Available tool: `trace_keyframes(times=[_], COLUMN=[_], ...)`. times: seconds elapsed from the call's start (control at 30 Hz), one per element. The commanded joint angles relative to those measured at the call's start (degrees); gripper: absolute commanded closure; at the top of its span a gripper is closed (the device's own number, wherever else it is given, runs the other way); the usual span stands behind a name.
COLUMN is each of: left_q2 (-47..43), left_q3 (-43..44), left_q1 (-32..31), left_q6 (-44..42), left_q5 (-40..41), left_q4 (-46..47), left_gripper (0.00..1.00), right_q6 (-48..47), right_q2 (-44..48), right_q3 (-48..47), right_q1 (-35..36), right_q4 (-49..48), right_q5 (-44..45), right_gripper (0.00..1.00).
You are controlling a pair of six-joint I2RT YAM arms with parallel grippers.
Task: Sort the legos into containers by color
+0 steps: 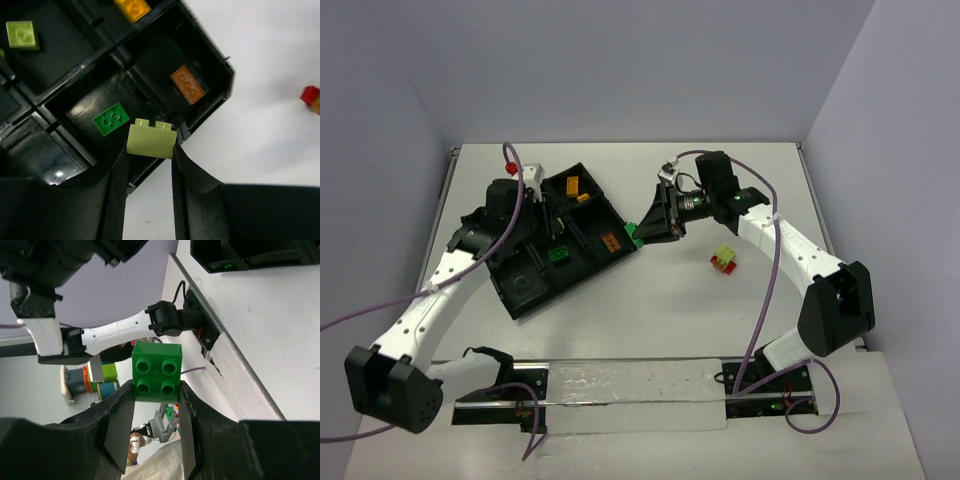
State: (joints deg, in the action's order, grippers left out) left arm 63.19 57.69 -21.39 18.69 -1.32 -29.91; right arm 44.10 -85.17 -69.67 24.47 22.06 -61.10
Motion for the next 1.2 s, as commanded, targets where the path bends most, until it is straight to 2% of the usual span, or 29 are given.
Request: trace_keyframes(times=[0.0,0.23,0.4,0.6,0.93,1.17], left_q2=[5.00,14.31,20.36,24.81,32.88,38.41], left_q3=[7.11,13.64,18.18,20.33,25.51,27.07], left_q1=[2.01,5.75,7.56,8.89,13.02,14.80], left_q6=[4.68,9.53,11.27,12.31,11.46,11.46], left_q5=[-0.53,0.97,7.05,9.36,10.55,10.17], left_q4=[-1.47,-1.77,-3.12,-3.08,-3.04,-1.96], left_gripper=[1.00,1.00,1.00,1.00,1.00,1.00], right_q6=[-2.13,-2.61,-3.27,-5.96,-11.66,-13.07], right_q2=[2.50,3.25,2.93,1.52,-4.54,-9.61], right_q3=[-0.34,0.62,0.85,-0.59,-5.97,-10.46], right_q1=[-0.08,-0.07,-0.05,-0.12,0.40,0.96], right_q4=[1.10,1.32,1.95,5.07,13.59,15.99], right_q5=[0.15,0.41,0.44,2.14,9.38,9.45], right_gripper=[0.92,0.92,0.92,0.92,0.92,0.92])
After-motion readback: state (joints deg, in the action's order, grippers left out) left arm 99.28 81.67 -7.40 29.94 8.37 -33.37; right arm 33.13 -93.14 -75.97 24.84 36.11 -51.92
